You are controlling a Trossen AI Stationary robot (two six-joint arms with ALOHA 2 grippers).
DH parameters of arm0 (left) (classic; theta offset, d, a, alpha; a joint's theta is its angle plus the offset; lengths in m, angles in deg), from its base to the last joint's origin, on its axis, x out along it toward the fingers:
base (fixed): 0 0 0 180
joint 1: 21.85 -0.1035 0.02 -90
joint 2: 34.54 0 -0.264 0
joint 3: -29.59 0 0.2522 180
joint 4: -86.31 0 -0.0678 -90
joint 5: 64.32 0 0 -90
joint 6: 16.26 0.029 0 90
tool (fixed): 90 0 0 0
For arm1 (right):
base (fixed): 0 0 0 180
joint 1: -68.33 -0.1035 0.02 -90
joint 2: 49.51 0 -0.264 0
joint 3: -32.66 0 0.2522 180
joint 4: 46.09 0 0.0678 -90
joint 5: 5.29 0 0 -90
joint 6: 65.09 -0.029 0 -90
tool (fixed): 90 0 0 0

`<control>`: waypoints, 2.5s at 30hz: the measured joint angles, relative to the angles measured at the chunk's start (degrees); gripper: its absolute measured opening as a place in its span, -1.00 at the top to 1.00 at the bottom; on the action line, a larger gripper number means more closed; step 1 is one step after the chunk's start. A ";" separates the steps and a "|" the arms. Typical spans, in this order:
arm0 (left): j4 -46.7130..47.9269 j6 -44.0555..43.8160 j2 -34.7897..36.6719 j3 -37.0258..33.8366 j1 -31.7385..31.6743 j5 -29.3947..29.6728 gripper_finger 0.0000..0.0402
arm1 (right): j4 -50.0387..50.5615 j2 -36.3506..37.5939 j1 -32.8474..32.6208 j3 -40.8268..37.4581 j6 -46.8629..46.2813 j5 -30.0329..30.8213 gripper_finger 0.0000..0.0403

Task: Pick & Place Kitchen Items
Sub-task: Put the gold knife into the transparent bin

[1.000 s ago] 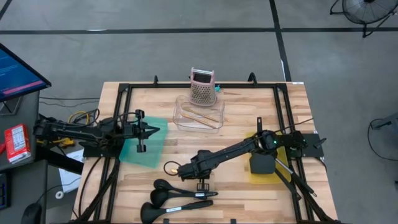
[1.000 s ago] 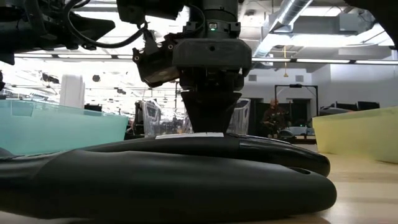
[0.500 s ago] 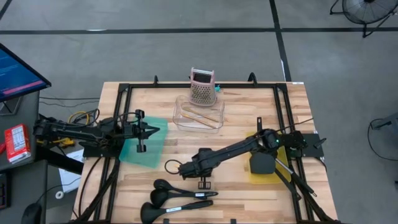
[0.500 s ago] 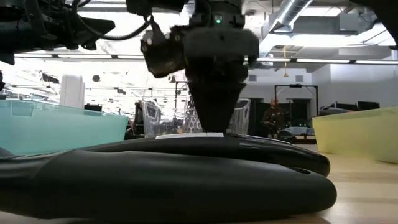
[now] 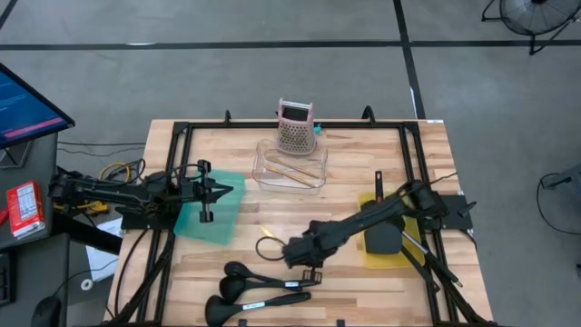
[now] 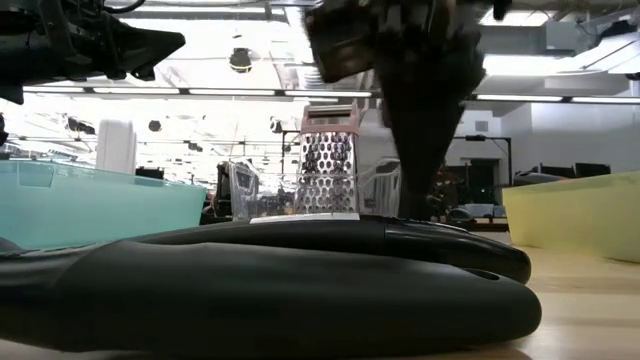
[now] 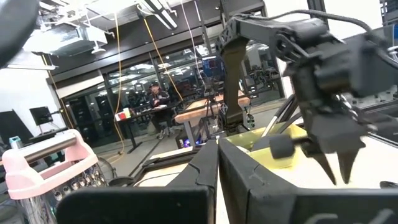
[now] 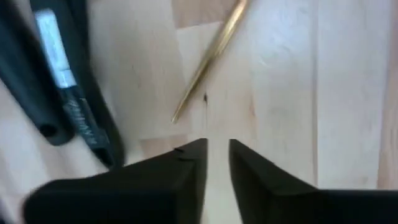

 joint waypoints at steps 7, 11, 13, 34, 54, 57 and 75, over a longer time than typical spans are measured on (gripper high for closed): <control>0.01 0.00 0.00 0.01 0.00 0.00 0.99 | -9.51 4.09 -0.01 -9.21 -13.07 0.14 0.09; -0.01 0.00 0.02 -0.02 0.00 0.00 0.99 | -11.07 1.14 -0.48 -8.63 -15.21 -0.26 -0.07; -0.01 0.00 0.02 0.01 0.01 0.00 0.99 | -11.83 -0.27 -0.60 -7.39 -16.25 -0.18 -0.09; -0.01 0.00 0.01 0.00 0.01 0.00 0.99 | -18.39 -3.57 -0.64 -0.19 -20.83 4.28 0.21; -0.02 0.00 0.01 0.00 0.01 0.00 0.99 | -16.57 -9.42 -1.56 6.38 -12.23 -1.55 0.98; -0.01 0.00 0.01 -0.01 0.01 0.00 0.99 | -11.42 -9.17 -1.79 6.42 -12.16 -0.57 0.99; 0.01 0.00 0.00 0.00 0.01 0.00 0.99 | -20.06 -9.25 -0.67 9.49 -10.40 2.71 1.00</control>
